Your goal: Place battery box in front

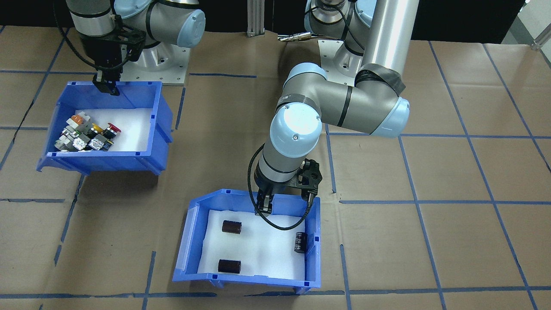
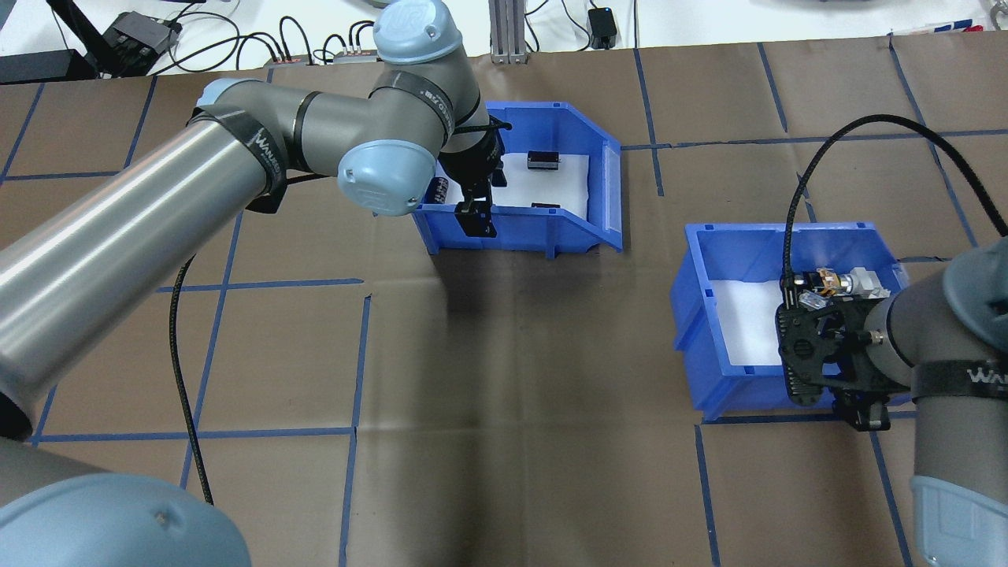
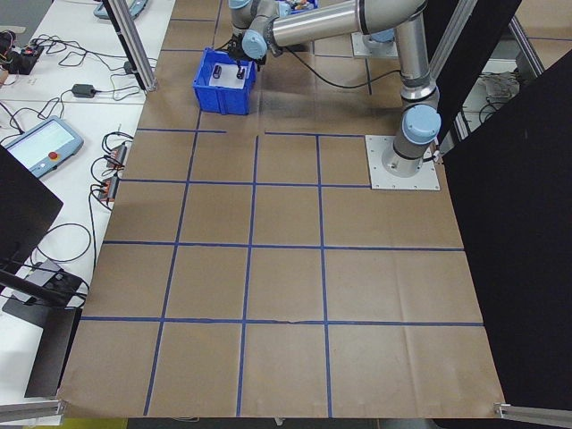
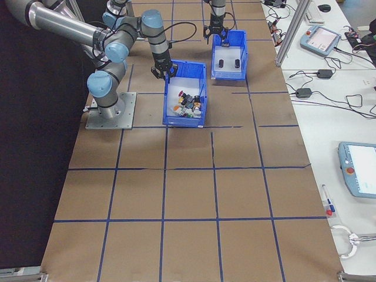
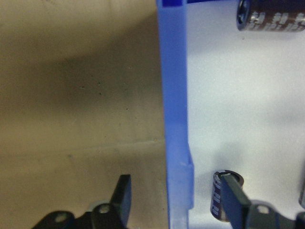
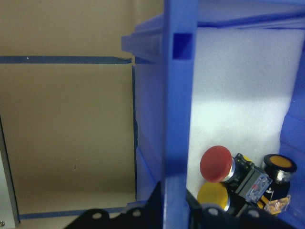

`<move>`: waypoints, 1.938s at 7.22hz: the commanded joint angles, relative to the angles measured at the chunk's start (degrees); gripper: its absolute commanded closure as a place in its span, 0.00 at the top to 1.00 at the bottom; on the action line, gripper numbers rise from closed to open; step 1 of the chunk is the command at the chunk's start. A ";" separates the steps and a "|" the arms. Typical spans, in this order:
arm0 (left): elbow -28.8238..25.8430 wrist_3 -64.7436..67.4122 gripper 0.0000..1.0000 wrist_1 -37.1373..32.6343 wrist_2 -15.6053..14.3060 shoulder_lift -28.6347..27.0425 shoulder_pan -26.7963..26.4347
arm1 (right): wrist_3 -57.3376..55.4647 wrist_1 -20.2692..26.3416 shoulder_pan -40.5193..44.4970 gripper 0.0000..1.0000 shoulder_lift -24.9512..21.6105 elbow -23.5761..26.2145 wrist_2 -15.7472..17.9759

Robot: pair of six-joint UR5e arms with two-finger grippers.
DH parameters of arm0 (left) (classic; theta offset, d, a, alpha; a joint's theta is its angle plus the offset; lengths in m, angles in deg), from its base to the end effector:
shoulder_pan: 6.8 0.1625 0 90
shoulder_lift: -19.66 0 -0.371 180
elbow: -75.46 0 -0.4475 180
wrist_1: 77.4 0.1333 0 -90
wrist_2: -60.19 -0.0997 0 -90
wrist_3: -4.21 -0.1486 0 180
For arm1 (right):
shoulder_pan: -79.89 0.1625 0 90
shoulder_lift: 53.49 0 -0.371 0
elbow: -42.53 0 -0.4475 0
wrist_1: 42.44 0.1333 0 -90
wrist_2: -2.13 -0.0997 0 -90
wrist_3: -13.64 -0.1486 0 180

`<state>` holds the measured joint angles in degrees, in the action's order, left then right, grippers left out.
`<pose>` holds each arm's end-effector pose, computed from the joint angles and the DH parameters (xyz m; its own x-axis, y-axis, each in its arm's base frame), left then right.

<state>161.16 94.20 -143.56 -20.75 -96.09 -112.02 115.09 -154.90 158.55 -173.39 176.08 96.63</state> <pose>-0.3306 -0.6183 0.1906 -0.2625 -0.9640 0.0417 -0.9511 0.2658 0.1573 0.0463 -0.3878 0.2474 0.0031 -0.9909 0.1347 -0.9943 0.0113 0.1064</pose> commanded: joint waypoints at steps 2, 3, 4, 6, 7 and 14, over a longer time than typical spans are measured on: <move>-8.06 -31.67 1.00 -15.44 -4.90 4.90 6.49 | -13.71 0.48 13.06 0.00 0.47 0.48 0.68; -9.92 -43.98 1.00 -19.75 -5.10 6.57 9.13 | -17.30 0.39 16.14 0.00 0.64 0.48 0.77; -10.11 -54.11 1.00 -22.58 -5.10 8.94 11.68 | -20.30 -0.30 19.22 0.00 0.90 0.48 0.77; -9.59 -85.25 1.00 -26.72 -5.01 13.87 16.60 | -25.74 -1.79 23.36 0.00 3.35 0.04 0.86; -9.68 -97.16 1.00 -27.08 -5.27 14.93 17.59 | -27.95 -3.20 26.16 0.00 5.02 0.04 1.56; 9.53 -103.07 1.00 -22.04 -10.11 29.52 18.03 | -47.92 -10.94 48.67 0.00 25.85 -10.33 8.85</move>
<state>165.48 -8.45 -169.62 -30.98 -69.28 -94.39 68.73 -164.75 204.52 -149.91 166.74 104.95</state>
